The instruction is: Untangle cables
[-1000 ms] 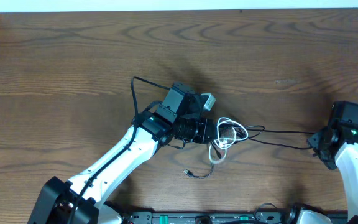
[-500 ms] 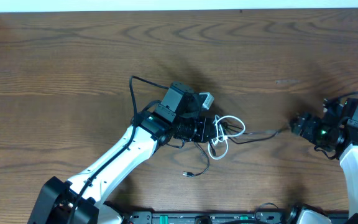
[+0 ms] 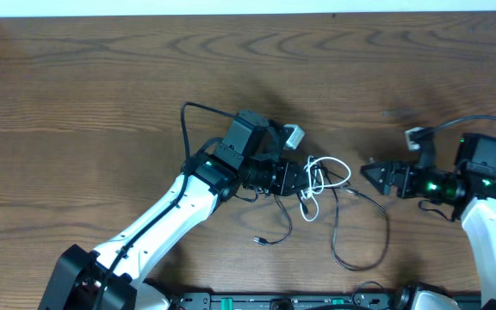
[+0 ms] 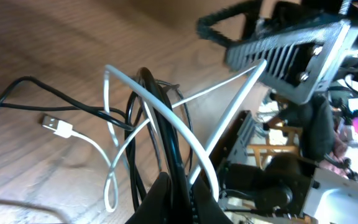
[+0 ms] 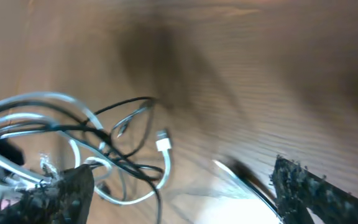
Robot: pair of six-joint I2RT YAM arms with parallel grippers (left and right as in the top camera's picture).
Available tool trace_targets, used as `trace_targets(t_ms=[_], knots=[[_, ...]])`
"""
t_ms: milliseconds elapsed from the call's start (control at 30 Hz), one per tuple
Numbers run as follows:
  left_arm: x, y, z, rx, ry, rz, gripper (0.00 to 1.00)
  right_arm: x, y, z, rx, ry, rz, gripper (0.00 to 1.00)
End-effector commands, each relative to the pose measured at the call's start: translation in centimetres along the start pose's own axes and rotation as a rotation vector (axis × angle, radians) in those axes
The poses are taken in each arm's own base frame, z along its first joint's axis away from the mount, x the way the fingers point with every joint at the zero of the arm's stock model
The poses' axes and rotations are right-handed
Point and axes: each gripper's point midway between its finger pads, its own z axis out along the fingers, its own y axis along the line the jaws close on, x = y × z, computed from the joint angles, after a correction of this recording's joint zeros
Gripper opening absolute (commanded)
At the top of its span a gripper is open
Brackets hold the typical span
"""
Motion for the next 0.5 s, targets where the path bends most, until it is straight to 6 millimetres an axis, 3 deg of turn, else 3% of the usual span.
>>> trace_targets(t_ms=[0,133,300,467], knots=[[-0.4,-2.5,-0.7,0.097,0.007,0.062,0.08,0.5,2.4,0.9,-0.095,0.027,-0.127,0.89],[-0.4,-2.7,-0.7,0.106,0.008,0.065,0.07,0.7,3.2,1.6,-0.104,0.046,-0.169,0.89],[-0.3,-5.6,-1.3,0.262,0.029,0.140,0.07,1.2,3.1,2.3,-0.066,0.079,-0.204,0.86],[-0.5,-5.8,-1.3,0.269,0.024,0.144,0.07,1.3,3.2,2.4,-0.067,0.085,-0.208,0.83]])
